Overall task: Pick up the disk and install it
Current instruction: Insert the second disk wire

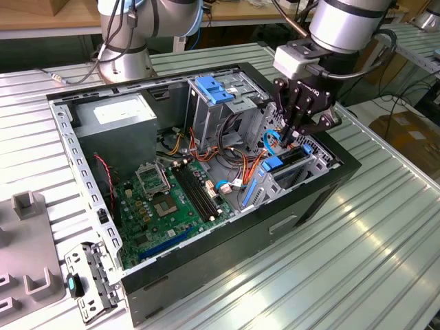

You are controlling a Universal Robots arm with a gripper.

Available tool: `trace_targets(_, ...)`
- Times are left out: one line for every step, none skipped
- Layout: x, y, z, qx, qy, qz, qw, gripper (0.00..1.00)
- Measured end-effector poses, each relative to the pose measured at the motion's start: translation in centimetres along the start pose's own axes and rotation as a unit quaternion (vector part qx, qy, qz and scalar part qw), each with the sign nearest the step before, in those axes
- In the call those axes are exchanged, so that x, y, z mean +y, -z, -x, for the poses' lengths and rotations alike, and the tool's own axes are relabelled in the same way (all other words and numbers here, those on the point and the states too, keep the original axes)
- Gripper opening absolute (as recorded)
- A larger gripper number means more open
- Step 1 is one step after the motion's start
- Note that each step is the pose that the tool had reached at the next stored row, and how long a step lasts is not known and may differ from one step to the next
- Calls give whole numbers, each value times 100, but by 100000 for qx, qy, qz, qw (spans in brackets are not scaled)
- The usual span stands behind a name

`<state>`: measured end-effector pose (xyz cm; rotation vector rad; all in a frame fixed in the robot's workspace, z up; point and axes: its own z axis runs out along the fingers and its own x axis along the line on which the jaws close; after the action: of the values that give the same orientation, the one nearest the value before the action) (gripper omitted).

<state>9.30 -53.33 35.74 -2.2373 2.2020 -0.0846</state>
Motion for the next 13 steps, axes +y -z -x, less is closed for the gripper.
trace_targets(17,-4,-5,-91,46,-417,99999,16)
trace_targets(29,-6,-9,-101,65,-650,99998,16)
trace_targets(39,-6,-11,-105,82,-823,99997,16)
trace_targets(54,-7,-15,-108,115,-1093,99994,16)
trace_targets(65,-9,-18,-118,139,-1321,99991,16)
trace_targets(77,-11,-20,-126,160,-1597,99987,16)
trace_targets(86,-12,-22,-130,172,-1878,99982,16)
trace_targets(96,-14,-24,-128,178,-2320,99973,16)
trace_targets(105,-16,-26,-121,177,-2762,99962,16)
trace_targets(119,-18,-29,-118,197,-3399,99942,16)
trace_targets(129,-20,-30,-132,221,-3728,99930,16)
trace_targets(138,-22,-32,-171,241,-3930,99922,16)
trace_targets(147,-25,-47,-518,234,-4229,99909,16)
